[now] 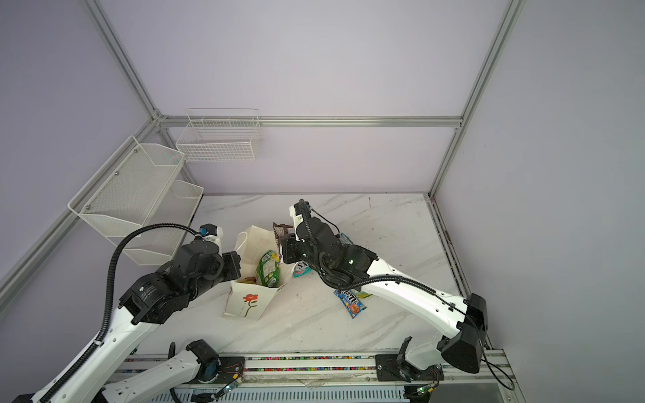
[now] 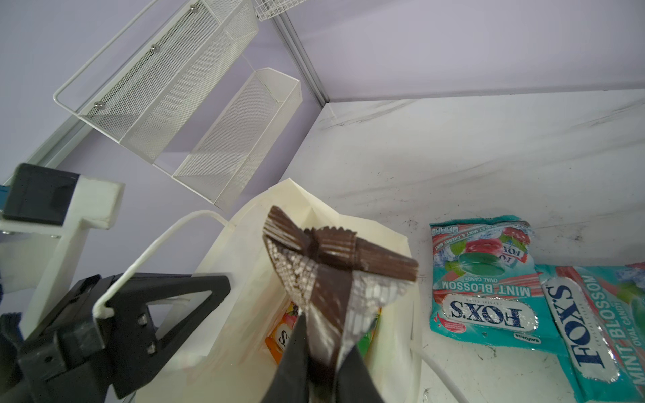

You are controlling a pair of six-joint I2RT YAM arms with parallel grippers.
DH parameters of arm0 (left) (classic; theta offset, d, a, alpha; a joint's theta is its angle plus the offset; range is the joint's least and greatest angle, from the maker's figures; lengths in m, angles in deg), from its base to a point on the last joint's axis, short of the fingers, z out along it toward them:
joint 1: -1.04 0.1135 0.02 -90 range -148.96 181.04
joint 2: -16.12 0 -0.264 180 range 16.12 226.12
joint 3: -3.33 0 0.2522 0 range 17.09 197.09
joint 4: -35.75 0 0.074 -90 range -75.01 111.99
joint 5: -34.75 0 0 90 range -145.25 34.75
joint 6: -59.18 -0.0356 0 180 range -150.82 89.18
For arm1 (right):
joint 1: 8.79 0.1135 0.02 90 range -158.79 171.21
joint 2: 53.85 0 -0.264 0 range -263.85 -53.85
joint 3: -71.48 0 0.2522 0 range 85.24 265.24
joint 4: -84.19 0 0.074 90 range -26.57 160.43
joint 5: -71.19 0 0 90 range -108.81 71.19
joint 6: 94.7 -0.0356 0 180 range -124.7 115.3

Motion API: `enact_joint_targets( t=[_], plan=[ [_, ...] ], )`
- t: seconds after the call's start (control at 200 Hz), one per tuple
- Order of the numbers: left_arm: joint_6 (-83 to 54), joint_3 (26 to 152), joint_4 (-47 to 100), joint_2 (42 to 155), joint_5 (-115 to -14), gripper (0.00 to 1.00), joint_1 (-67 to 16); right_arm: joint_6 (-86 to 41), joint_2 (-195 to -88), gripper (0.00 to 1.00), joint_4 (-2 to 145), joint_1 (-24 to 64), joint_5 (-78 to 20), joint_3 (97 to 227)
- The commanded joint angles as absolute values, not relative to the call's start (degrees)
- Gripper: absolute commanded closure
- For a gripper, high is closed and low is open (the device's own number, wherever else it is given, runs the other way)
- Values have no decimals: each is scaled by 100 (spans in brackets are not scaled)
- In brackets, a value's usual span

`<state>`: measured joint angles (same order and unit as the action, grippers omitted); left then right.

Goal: Place the snacks into the paper bag
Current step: 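Carry the chocolate bar over the paper bag opening with the right gripper, then lower the chocolate bar into the paper bag and open the right gripper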

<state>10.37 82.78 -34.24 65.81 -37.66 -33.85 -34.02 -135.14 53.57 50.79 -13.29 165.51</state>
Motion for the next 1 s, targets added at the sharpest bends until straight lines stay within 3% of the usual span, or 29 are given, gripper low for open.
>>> enact_joint_targets(
  t=[0.0,0.61,0.815,0.99],
  plan=[
    [1084,8143,-2812,6490,-3737,100,-3385,-3446,-13569,84,5601,5172,-1380,16778],
    [1084,8148,-2811,6464,-3735,100,-3385,-3450,-13826,80,5645,5392,-1397,16917],
    [1084,8153,-2811,6451,-3727,100,-3384,-3416,-13902,64,5610,5441,-1451,16995],
    [1067,8167,-2812,6456,-3714,100,-3385,-3413,-13879,61,5575,5458,-1394,16975]
  ],
)
